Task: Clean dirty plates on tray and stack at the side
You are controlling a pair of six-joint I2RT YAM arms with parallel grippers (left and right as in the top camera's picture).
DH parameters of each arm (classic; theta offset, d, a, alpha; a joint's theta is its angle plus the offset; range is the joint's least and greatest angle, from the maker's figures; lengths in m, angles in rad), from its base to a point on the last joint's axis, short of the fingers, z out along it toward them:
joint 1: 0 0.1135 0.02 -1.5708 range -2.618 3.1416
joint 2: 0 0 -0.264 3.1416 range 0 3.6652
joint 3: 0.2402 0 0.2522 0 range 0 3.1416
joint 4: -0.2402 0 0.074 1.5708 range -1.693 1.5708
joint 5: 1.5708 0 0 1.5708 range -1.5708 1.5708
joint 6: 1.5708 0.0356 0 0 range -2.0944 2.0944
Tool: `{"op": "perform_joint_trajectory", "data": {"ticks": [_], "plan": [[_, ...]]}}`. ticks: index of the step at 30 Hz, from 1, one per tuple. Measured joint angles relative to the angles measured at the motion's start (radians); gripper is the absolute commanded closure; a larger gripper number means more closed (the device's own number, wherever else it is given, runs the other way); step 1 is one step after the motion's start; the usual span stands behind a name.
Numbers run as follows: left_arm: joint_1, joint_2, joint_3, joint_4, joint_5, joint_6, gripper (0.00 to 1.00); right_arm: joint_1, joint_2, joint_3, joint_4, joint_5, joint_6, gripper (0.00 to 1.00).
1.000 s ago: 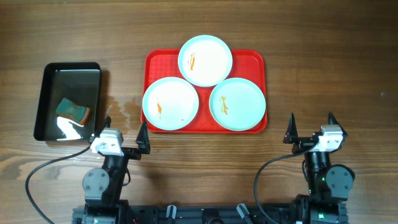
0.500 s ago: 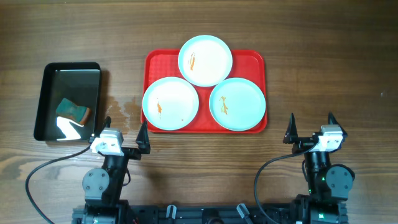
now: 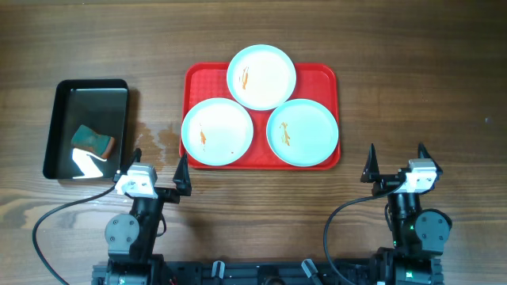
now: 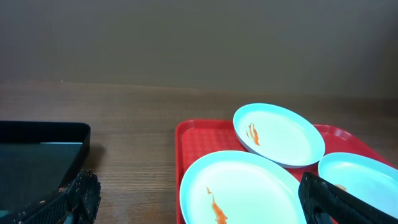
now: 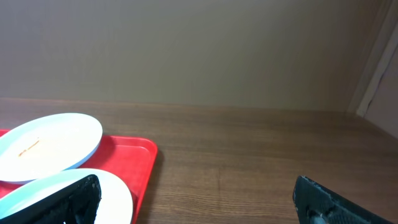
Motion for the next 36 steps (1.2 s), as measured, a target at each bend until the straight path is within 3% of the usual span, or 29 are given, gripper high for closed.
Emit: {"op": "perform_joint_trajectory", "data": {"ticks": [20,23,28,33,36], "plan": [[0.000,0.000,0.000,0.010,0.039,-0.023,0.00,0.000,0.000,0.000,0.000,0.000,0.000,0.00],[0.000,0.001,-0.002,0.043,0.248,-0.174,0.00,0.000,0.000,0.000,0.000,0.000,0.000,0.00],[0.000,0.005,-0.005,0.254,0.668,-0.492,0.00,0.000,0.001,0.000,0.000,0.000,0.000,0.00],[0.000,0.006,-0.006,0.468,0.805,-0.726,0.01,0.000,0.002,0.000,0.000,0.000,0.000,0.00],[0.000,0.006,0.025,0.426,0.814,-0.830,0.01,0.000,0.002,0.000,0.000,0.000,0.000,0.00]]}}
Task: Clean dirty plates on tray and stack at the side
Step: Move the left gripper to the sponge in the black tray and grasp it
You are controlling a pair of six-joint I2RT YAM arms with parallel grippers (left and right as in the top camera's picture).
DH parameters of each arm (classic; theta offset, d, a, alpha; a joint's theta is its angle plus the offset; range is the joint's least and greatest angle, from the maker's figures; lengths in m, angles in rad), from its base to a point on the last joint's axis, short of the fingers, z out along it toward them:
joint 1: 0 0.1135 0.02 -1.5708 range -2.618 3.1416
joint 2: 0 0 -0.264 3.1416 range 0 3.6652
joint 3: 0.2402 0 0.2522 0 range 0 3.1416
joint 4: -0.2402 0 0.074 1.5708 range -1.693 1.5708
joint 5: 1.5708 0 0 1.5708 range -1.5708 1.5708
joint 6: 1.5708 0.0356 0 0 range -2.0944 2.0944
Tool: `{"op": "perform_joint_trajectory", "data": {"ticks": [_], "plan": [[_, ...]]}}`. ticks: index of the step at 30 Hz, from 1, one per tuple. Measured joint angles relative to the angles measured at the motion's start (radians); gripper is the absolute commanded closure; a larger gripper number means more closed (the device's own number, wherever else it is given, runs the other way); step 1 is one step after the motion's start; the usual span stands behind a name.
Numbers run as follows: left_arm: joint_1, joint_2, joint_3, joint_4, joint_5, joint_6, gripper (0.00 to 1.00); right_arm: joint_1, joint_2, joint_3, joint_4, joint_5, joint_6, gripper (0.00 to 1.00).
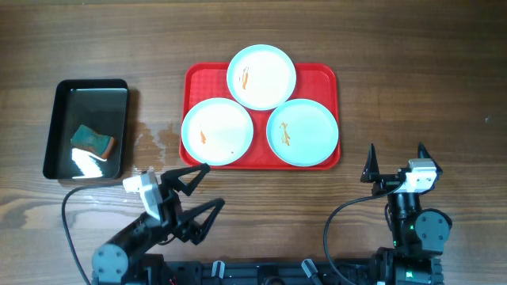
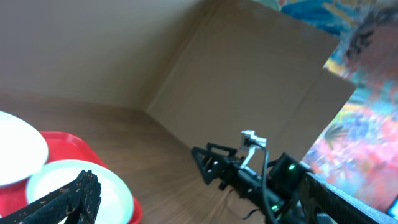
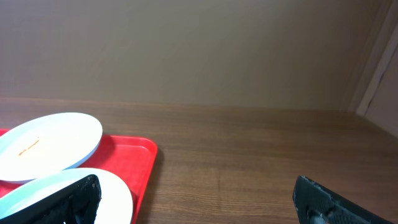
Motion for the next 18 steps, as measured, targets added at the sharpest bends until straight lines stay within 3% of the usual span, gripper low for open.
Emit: {"op": "perform_joint_trajectory", "data": {"ticks": [5,6,9,11,18], "plan": [[0.013,0.071,0.177,-0.404,-0.040,0.049,0.00,0.000,0.001,0.000,0.000,0.000,0.000,0.00],[0.025,0.142,0.288,-0.587,-0.118,0.129,0.01,0.000,0.001,0.000,0.000,0.000,0.000,0.00],[0.029,0.301,0.508,-0.891,-0.309,0.233,0.00,0.000,0.001,0.000,0.001,0.000,0.000,0.00],[0.029,0.511,0.737,-1.096,-0.494,0.299,0.00,0.000,0.002,0.000,0.000,0.000,0.000,0.00],[0.030,0.824,1.009,-1.228,-0.635,0.372,0.01,0.000,0.002,0.000,0.000,0.000,-0.004,0.00]]}}
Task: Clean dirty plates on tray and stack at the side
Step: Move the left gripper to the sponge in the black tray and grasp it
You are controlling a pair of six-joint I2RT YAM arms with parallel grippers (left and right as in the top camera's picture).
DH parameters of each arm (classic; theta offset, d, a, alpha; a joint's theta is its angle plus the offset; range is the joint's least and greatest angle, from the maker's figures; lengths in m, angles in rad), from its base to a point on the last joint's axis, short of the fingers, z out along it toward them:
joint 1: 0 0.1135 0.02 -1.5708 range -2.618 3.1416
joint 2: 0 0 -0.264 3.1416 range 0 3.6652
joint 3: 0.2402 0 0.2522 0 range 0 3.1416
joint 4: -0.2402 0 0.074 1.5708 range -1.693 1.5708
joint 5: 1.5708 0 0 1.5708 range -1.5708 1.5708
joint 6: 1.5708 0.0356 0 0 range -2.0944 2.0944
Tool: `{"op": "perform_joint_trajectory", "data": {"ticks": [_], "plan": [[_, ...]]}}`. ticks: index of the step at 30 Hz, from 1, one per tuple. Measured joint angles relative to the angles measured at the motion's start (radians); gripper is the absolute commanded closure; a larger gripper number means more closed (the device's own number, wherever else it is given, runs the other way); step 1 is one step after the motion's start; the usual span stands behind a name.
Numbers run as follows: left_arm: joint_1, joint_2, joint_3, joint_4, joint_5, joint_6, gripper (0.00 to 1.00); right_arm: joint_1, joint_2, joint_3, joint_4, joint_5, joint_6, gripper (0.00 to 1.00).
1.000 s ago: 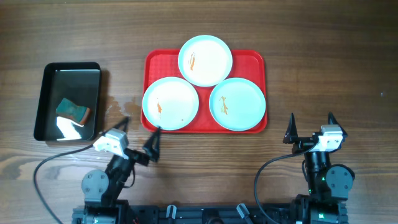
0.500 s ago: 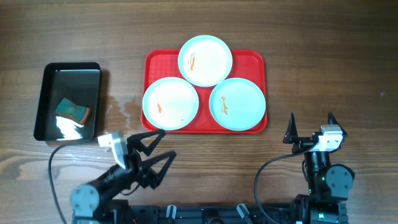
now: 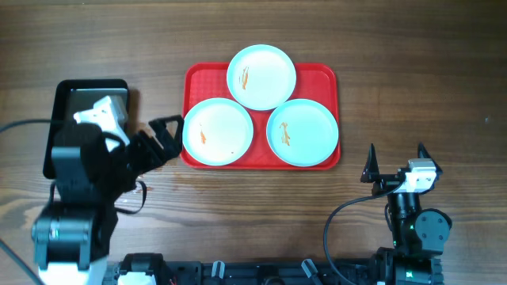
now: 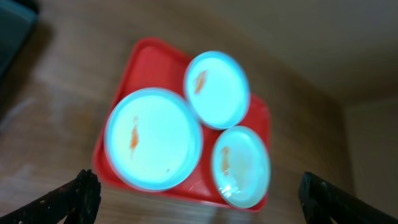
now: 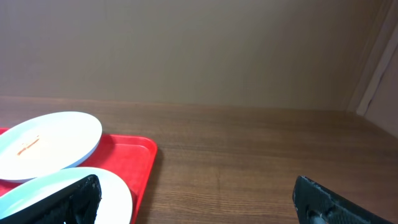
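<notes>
Three white plates with orange smears lie on the red tray [image 3: 325, 79]: one at the back [image 3: 261, 77], one front left [image 3: 217, 131], one front right [image 3: 303, 131]. My left gripper [image 3: 162, 136] hangs open and empty just left of the tray, raised, its arm over the black bin. Its blurred wrist view looks down on the tray [image 4: 261, 109] and the plates [image 4: 153, 138], [image 4: 216, 89], [image 4: 240, 167]. My right gripper [image 3: 395, 161] stands open and empty near the front right, with the tray's corner [image 5: 134, 152] to its left.
A black bin [image 3: 59, 103] stands at the left of the wooden table, mostly covered by my left arm; what lies in it is hidden. A cable runs off from the left arm. My right arm's base sits at the front edge.
My left arm was low at the front edge, pointing right. It now stands raised over the black bin, its open gripper beside the tray's left edge. The right arm and plates have not moved.
Both grippers first rested open at the front edge, facing the tray, with a sponge visible in the bin. Then my left gripper pointed right, towards the right arm. Now it is up over the bin, looking down at the plates, which stay on the tray.
</notes>
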Motion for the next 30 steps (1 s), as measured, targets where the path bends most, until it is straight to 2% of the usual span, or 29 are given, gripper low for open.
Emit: {"op": "perform_joint_trajectory", "data": {"ticks": [4,7,12,21,22,30], "plan": [[0.019,0.174,0.146,-0.161,-0.119,-0.037,0.00,0.000,0.000,0.000,0.000,0.000,-0.004,0.00],[0.053,0.435,0.377,-0.317,-0.267,-0.080,0.00,0.000,0.000,0.000,0.000,0.000,-0.005,0.00],[0.155,0.776,0.599,-0.282,-0.389,-0.109,0.00,0.000,0.002,0.000,0.000,0.000,-0.007,0.00],[0.394,0.987,0.610,-0.241,-0.393,-0.179,0.02,0.000,0.002,0.000,0.000,0.000,-0.007,0.01],[0.408,1.010,0.610,-0.241,-0.393,-0.183,0.07,0.000,0.002,0.000,0.000,0.000,-0.007,0.00],[0.412,1.208,0.607,-0.251,-0.392,-0.188,0.07,0.000,0.002,0.000,0.000,0.000,-0.007,0.00]]}}
